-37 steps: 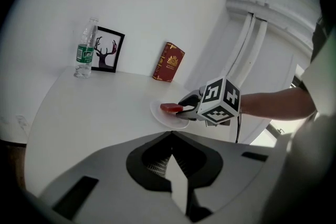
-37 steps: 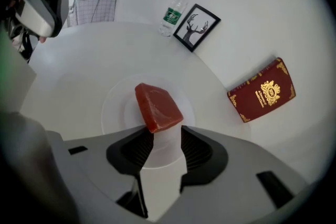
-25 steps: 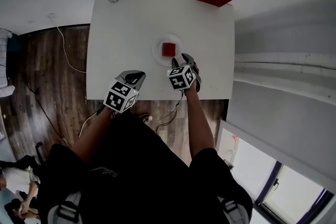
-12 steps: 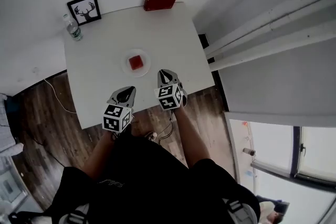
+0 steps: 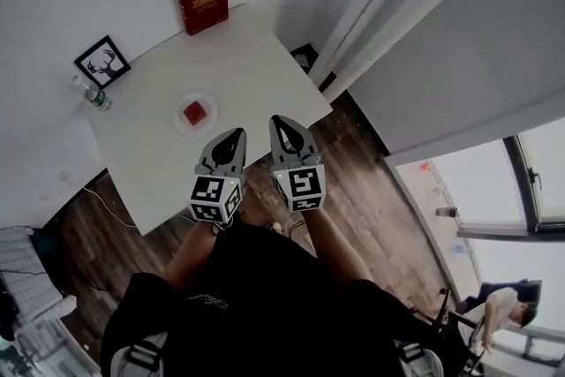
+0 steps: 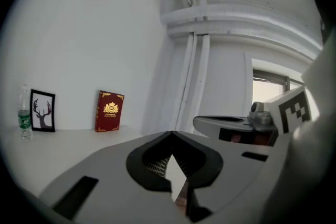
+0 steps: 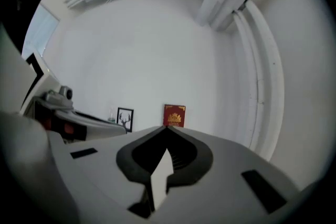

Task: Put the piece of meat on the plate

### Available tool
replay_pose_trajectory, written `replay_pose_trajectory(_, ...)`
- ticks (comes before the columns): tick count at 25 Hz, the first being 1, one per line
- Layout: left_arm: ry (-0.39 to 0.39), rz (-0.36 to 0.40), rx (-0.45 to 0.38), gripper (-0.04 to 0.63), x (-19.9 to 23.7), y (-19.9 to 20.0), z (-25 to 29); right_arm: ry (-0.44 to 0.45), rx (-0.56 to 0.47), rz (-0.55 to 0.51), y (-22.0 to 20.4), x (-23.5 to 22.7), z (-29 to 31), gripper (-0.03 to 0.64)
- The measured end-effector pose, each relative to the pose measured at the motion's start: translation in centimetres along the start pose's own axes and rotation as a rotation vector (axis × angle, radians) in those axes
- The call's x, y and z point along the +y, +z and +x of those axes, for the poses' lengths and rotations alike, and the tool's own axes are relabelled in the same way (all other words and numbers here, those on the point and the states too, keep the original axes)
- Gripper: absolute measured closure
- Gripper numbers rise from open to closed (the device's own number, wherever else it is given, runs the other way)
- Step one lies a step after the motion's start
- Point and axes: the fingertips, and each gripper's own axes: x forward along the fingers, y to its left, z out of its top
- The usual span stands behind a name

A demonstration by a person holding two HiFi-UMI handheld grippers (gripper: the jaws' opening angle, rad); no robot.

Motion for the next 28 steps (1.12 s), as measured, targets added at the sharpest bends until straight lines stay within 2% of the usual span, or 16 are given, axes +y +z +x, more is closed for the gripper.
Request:
replay_pose_trajectory(4, -0.031, 0.027, -0.027, 0.592, -4.2, 0.1, -0.1, -0.087, -0.062, 0.026, 2.1, -1.6, -5.0, 0.595)
replay_pose_trajectory(10, -0.09, 0.042, -0.003, 0.593, -9.6, -1.6, 0.0, -0.12, -0.059, -0.023, 1.7, -2.3, -9.4, 0.595)
replay_pose_trajectory(13, -0.097, 0.039, 0.015, 0.592, -11.2, -2.2, 0.0, -0.127, -0.053, 0.004, 1.6, -3.1, -10.1, 0.595)
replay_pose_trajectory(17, -0.098, 0.054, 0.025, 0.592, -11.6, -1.9, 0.0, -0.134, -0.102, 0.021, 2.9, -3.7, -10.3, 0.595)
replay_pose_trajectory(22, -0.064, 0.074, -0.024, 0.592, -10.8, 0.4, -0.6, -0.112, -0.143, 0.036, 3.7, -2.6, -9.7, 0.595)
replay_pose_trajectory(28, -0.044, 0.08, -0.011, 0.592, -10.2, 0.0, -0.9, -0.116, -0.153, 0.056, 3.8, -2.6, -9.7, 0.595)
